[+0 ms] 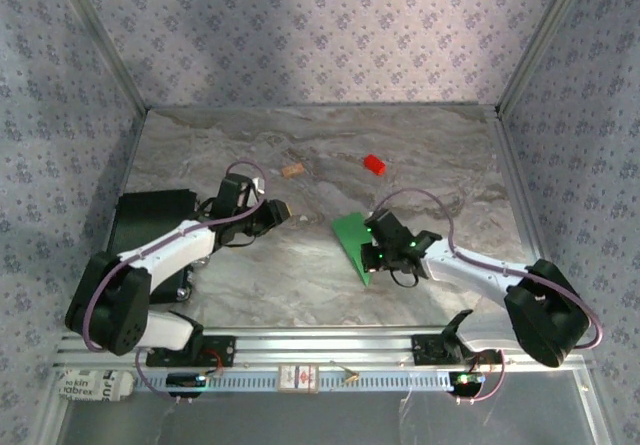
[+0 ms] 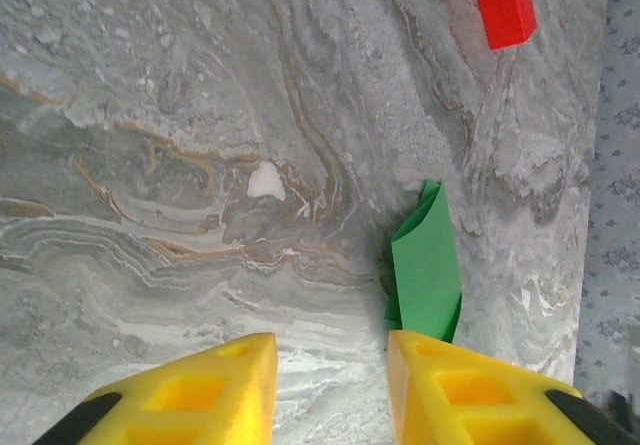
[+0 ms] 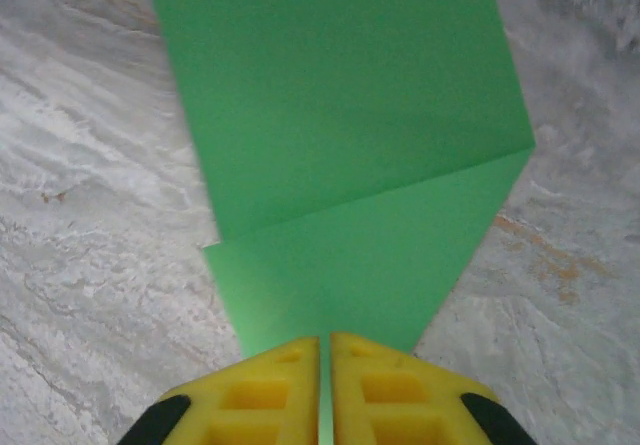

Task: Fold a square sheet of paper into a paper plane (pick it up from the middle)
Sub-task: Turn over the paper at the center of the table, then fold the wing for the fifth time at the center of the table.

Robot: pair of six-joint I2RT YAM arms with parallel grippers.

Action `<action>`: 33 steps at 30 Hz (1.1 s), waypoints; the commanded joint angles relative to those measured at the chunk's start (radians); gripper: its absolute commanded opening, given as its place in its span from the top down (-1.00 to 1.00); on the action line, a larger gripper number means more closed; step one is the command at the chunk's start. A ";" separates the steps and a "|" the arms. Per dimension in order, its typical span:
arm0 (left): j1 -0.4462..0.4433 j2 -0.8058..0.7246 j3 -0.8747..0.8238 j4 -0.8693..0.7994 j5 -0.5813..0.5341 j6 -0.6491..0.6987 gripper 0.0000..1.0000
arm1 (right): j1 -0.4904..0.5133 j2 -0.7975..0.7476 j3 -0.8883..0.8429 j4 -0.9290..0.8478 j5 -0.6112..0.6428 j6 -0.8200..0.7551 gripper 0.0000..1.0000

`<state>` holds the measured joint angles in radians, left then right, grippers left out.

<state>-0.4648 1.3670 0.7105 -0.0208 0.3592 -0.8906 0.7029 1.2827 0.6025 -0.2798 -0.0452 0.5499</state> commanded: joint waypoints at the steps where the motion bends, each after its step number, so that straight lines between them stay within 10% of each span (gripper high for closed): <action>1: -0.005 0.016 -0.010 0.040 0.045 -0.014 0.36 | -0.061 0.009 -0.041 0.156 -0.224 0.038 0.81; 23: -0.028 0.110 0.012 0.094 0.118 -0.040 0.48 | -0.078 0.204 -0.094 0.310 -0.208 0.423 0.79; 33: -0.031 0.115 0.007 0.112 0.119 -0.061 0.51 | 0.137 0.187 -0.162 0.451 0.122 1.065 0.92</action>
<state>-0.4866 1.4765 0.7097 0.0605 0.4603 -0.9382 0.7990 1.4517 0.4797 0.1894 -0.0544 1.3647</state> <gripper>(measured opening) 0.246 0.054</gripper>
